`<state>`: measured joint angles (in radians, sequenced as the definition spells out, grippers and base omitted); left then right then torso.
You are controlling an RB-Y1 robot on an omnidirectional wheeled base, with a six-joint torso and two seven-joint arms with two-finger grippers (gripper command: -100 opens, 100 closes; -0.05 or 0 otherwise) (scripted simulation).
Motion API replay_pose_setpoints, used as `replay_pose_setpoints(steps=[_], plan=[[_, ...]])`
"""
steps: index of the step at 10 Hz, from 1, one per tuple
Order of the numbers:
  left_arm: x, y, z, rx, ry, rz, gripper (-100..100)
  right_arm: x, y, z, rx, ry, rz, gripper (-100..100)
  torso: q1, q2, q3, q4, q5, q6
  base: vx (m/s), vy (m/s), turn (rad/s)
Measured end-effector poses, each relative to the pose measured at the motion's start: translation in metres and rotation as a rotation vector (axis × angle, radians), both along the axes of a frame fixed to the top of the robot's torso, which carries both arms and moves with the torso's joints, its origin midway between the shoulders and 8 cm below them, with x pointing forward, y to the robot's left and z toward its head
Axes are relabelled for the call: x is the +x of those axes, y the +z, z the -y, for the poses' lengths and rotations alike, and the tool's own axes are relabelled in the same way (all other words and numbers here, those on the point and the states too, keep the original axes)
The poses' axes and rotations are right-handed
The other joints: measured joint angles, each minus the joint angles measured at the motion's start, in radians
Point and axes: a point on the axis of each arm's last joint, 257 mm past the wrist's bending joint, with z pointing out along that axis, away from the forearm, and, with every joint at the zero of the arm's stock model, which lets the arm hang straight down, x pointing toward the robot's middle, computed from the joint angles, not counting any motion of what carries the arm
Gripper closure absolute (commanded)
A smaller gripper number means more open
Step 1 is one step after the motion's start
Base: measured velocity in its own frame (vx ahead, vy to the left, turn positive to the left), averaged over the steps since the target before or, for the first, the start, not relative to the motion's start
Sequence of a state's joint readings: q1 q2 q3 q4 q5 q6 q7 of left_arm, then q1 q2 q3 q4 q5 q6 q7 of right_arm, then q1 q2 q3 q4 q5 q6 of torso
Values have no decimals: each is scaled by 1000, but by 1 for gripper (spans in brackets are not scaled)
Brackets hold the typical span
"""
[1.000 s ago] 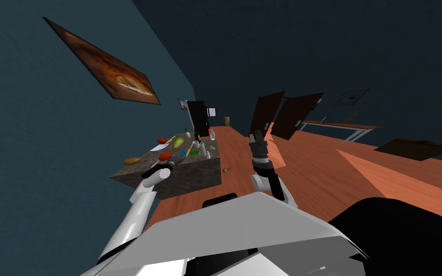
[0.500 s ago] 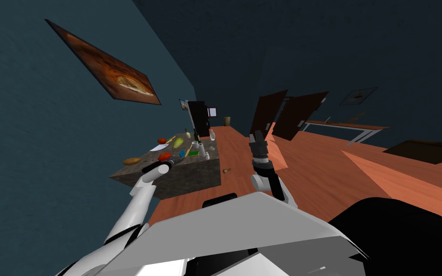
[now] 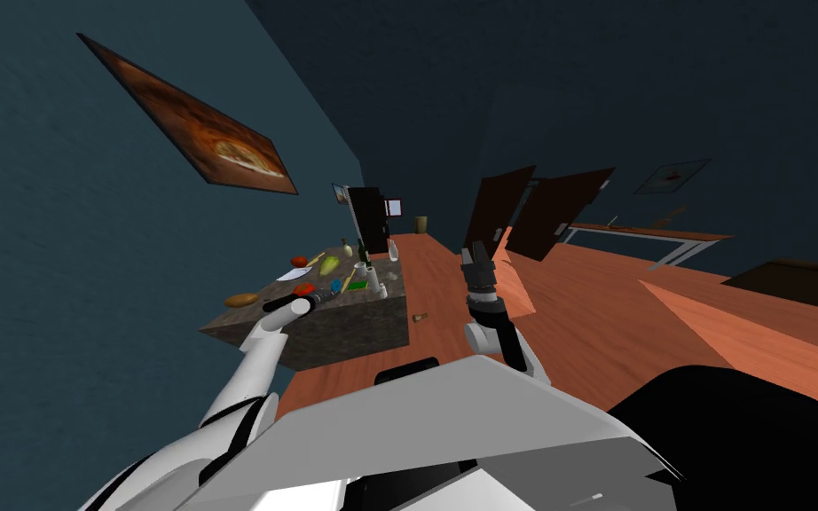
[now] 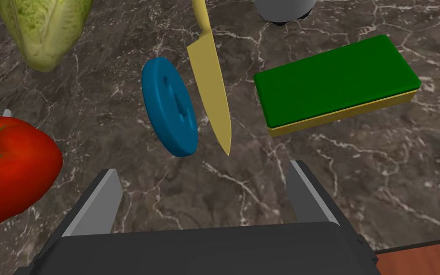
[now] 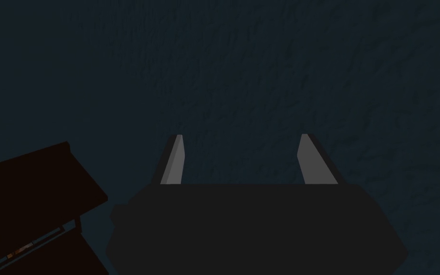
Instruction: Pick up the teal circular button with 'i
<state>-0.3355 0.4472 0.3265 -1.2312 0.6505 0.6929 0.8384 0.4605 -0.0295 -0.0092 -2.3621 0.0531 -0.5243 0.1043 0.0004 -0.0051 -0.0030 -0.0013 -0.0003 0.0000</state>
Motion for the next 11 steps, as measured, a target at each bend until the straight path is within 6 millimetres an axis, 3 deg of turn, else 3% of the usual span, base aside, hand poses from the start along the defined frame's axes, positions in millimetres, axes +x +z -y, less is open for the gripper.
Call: replay_pose_setpoints(steps=[11], plan=[[3,-11,-27,-182,84,-235,-100,0,0,0,0,0,0,0,1,-2,-1,0,0,0,57,-4,11]])
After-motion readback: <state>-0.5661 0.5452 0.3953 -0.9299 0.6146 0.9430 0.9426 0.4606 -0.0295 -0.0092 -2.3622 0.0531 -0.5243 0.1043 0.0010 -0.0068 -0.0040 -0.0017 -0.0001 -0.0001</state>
